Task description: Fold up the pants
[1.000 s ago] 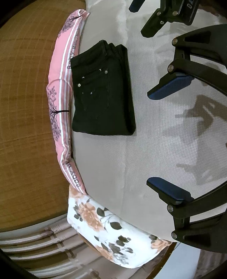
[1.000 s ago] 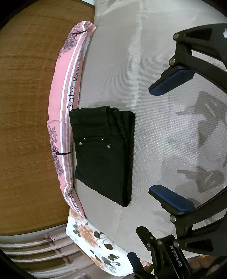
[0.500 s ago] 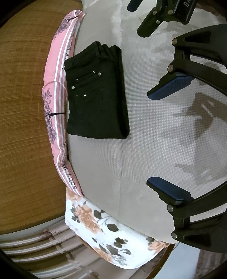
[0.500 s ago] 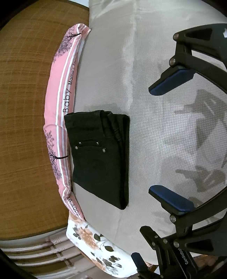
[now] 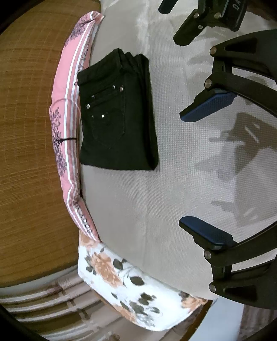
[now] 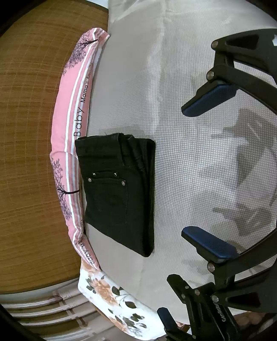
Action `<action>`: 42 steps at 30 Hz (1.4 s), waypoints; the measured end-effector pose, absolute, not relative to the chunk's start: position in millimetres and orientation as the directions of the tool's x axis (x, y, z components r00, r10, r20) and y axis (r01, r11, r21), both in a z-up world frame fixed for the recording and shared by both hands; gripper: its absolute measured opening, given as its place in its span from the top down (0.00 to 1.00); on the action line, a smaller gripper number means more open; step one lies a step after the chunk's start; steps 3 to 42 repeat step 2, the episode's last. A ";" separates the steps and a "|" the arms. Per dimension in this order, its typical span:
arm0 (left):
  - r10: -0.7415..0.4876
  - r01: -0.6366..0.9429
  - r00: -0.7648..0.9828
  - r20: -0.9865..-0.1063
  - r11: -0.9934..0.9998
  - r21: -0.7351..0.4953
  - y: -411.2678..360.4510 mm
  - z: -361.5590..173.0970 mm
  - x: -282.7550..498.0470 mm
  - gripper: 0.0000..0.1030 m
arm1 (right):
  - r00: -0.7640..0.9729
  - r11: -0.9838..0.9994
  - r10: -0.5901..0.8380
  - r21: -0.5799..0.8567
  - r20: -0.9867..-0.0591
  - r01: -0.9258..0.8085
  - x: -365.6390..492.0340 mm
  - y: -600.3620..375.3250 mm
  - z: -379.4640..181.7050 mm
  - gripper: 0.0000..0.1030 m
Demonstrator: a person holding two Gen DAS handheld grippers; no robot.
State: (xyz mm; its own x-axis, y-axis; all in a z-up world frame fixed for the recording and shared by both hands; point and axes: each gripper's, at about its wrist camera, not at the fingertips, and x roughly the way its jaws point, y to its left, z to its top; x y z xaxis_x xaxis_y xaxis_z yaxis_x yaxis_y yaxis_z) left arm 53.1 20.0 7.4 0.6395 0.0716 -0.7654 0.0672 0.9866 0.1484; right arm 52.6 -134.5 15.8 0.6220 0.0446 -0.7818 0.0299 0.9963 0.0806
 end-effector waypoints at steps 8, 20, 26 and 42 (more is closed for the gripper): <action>0.058 0.074 0.634 -0.771 0.988 0.135 21.4 7.4 57.0 0.13 | 0.622 0.997 0.033 0.071 -0.782 0.035 52.4 -133.9 15.7 0.01; 0.058 0.074 0.634 -0.771 0.988 0.135 21.4 7.4 57.0 0.13 | 0.622 0.997 0.033 0.071 -0.782 0.035 52.4 -133.9 15.7 0.01; 0.058 0.074 0.634 -0.771 0.988 0.135 21.4 7.4 57.0 0.13 | 0.622 0.997 0.033 0.071 -0.782 0.035 52.4 -133.9 15.7 0.01; 0.058 0.074 0.634 -0.771 0.988 0.135 21.4 7.4 57.0 0.13 | 0.622 0.997 0.033 0.071 -0.782 0.035 52.4 -133.9 15.7 0.01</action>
